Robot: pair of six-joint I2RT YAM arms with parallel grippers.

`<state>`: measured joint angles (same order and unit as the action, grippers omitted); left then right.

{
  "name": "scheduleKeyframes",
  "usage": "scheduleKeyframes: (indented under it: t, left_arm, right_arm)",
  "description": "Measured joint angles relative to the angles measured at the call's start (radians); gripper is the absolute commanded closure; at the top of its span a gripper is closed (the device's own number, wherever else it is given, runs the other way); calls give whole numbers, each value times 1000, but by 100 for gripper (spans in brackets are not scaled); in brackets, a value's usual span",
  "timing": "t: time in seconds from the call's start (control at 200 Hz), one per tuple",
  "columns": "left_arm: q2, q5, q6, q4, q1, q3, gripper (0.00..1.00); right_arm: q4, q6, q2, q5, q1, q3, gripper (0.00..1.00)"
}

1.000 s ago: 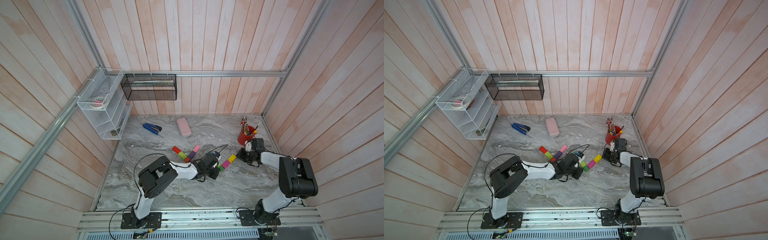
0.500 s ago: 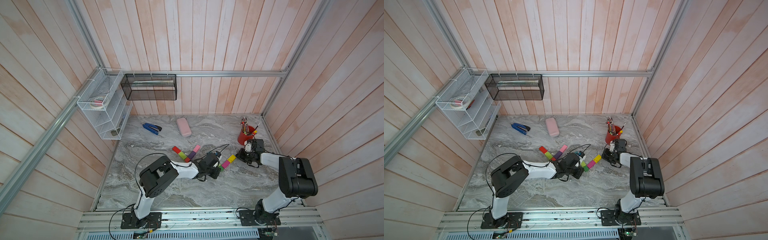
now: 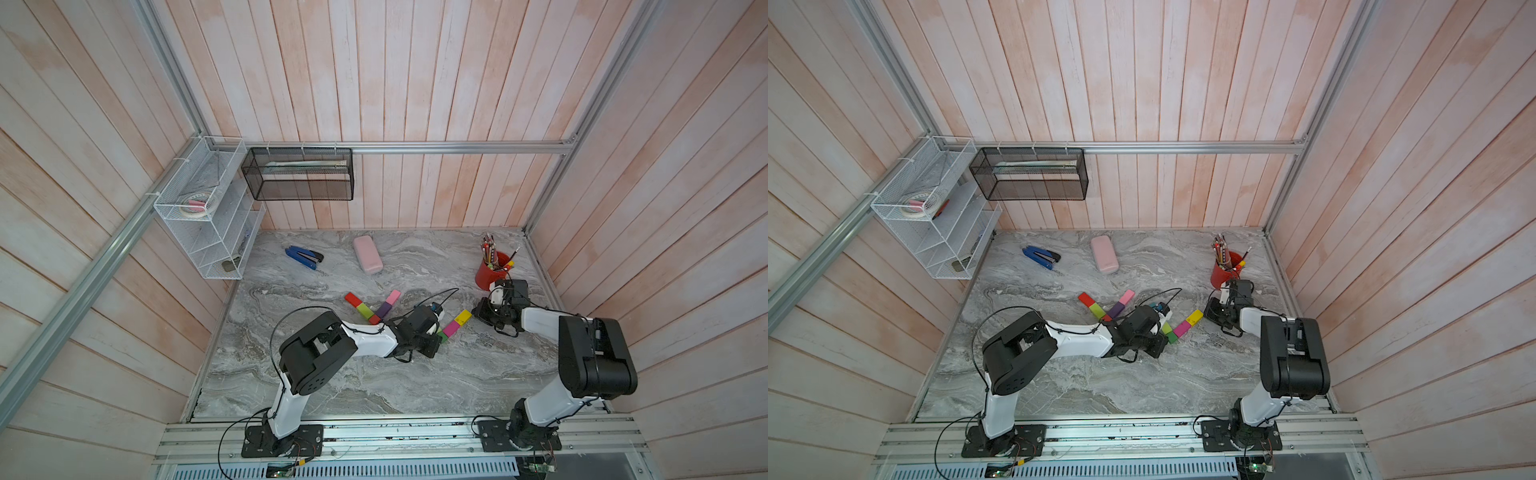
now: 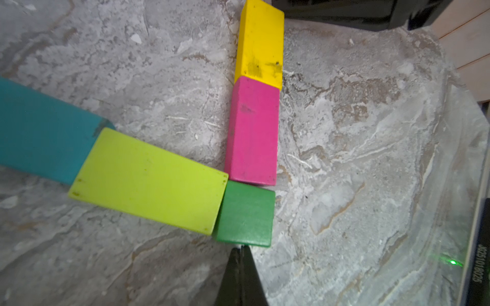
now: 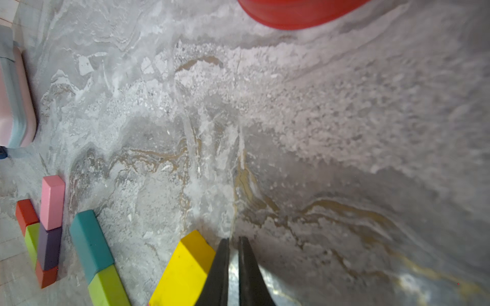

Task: Assemble the letter v with building blocks
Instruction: Adjust the building block at the center of the board, then reset both arms

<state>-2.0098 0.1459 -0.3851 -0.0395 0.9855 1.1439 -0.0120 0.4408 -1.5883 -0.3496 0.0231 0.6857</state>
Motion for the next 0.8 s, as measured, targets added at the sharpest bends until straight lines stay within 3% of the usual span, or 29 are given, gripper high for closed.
scheduleKeyframes:
  t: [0.13,0.23,0.305,0.4,0.515,0.545,0.655,0.8]
  left_arm:
    - [-3,0,0,0,0,4,100]
    - [10,-10,-1,-27,0,-25,100]
    - [76,-31,8,-78,3,-125,73]
    - [211,-79,11,-104,5,-268,48]
    - [324,-161,33,-122,9,-304,1]
    - [380,-205,51,-117,8,-317,0]
    - [603,-320,118,-124,-30,-328,0]
    - [802,-365,175,-169,-234,-306,0]
  right_arm:
    - [-25,4,77,15,0,-32,87]
    - [-44,5,145,19,0,-51,73]
    - [-63,11,204,28,0,-55,61]
    - [-71,4,288,53,0,-55,38]
    - [-73,2,349,86,-1,-50,9]
    - [-72,2,366,104,-1,-50,2]
    - [-48,-2,428,162,-1,-39,2]
    - [6,-28,423,254,-1,26,2]
